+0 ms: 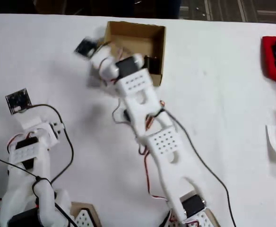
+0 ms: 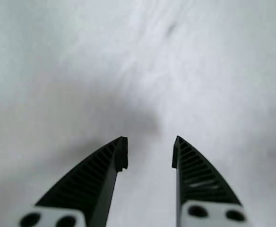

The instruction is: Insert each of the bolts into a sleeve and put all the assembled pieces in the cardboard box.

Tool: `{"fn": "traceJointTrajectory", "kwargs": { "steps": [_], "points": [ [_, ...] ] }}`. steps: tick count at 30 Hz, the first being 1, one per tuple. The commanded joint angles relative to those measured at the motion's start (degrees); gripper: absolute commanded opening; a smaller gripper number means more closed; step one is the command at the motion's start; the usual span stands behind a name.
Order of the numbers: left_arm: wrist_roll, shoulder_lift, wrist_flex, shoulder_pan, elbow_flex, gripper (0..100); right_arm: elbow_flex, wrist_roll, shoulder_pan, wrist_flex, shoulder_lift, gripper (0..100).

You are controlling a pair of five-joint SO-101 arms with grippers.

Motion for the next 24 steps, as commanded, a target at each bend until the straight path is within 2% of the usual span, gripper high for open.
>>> {"fn": "traceJointTrajectory", "kwargs": {
  "steps": [1,6,10,14,17,21,24],
  "points": [
    [0.62,-0.70,-0.35,0.53,-1.80,17,0.35,-5.63,2.42,1.36,-10.86,1.9],
    [0.00,-0.70,-0.09,2.46,-1.80,17,11.16,-10.11,3.56,1.36,-24.92,1.9],
    [-10.55,0.09,2.37,8.88,-4.88,17,31.03,-17.23,5.76,1.36,-41.45,1.9],
    [-10.99,3.96,11.16,12.92,-16.31,17,55.38,-20.84,11.21,1.19,-60.35,1.9],
    [-10.99,12.92,17.85,17.23,-28.35,17,70.24,-22.42,17.63,0.75,-73.19,1.9],
    [-10.81,30.33,33.93,26.55,-49.27,17,90.11,-22.33,27.56,-4.35,-86.90,1.9],
    [-10.73,42.64,46.95,33.14,-66.68,17,106.29,-21.89,34.42,-13.76,-94.02,1.9]
  ]
}}
